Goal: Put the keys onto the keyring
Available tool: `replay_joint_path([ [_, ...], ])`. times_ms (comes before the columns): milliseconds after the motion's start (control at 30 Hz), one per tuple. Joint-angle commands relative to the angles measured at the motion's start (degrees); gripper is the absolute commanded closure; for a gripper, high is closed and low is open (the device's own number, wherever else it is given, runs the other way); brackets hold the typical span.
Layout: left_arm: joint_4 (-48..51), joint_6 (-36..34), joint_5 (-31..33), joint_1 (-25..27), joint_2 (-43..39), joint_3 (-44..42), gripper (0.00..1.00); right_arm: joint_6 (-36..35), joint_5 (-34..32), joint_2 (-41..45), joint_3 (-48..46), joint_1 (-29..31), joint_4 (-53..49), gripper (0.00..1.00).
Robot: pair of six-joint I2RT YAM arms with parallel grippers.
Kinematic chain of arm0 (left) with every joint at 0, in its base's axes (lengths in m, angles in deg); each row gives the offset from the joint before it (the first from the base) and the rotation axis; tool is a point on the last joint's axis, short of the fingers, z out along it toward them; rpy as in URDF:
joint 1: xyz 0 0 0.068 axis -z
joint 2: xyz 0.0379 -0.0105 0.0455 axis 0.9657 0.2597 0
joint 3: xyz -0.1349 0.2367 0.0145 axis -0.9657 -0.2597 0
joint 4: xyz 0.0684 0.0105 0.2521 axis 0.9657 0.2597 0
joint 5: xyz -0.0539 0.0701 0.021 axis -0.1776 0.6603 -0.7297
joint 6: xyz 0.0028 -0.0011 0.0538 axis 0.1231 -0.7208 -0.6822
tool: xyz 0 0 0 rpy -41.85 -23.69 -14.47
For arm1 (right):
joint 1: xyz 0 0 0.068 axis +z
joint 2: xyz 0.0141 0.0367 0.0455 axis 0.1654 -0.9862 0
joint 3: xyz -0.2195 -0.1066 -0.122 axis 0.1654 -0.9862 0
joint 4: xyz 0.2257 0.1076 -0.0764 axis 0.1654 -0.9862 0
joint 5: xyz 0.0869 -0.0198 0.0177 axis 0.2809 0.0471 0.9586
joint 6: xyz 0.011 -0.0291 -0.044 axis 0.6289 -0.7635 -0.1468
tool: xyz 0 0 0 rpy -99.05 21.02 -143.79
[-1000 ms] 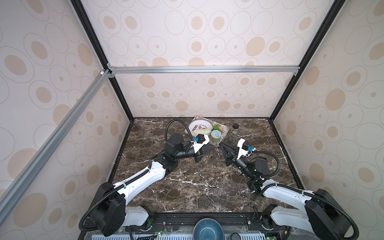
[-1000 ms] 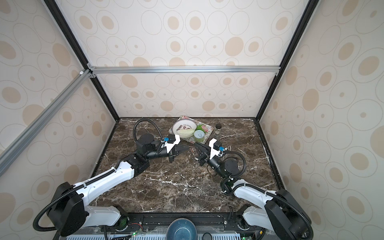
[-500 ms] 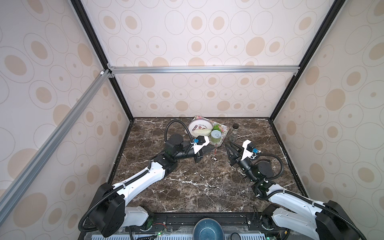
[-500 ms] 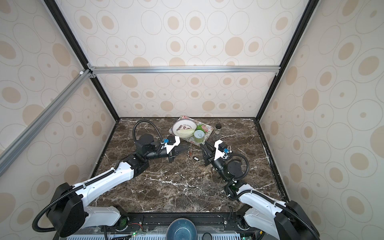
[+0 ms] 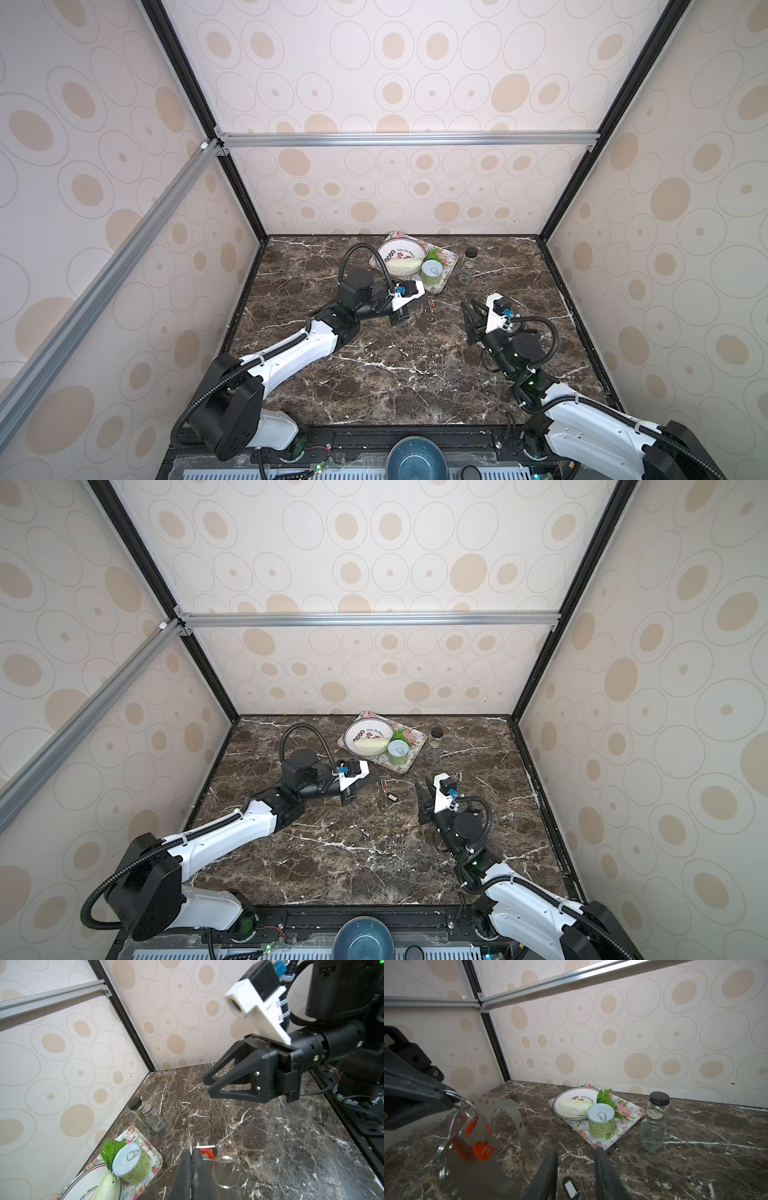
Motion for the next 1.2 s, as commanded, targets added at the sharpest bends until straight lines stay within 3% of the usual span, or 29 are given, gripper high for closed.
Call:
replay_joint_path([
  [0, -0.4, -3.6, -1.8, 0.3, -0.8, 0.6, 1.0, -2.8, 2.1, 1.6, -2.1, -0.3, 0.1, 0.66],
  [400, 3.4, -3.0, -4.0, 0.3, -0.1, 3.1, 1.0, -5.8, 13.4, 1.0, -6.3, 0.6, 4.9, 0.64],
  [1167, 4.1, -2.7, -10.0, 0.3, 0.7, 4.2, 1.0, -6.6, 15.1, -1.2, -0.5, 6.1, 2.5, 0.63],
])
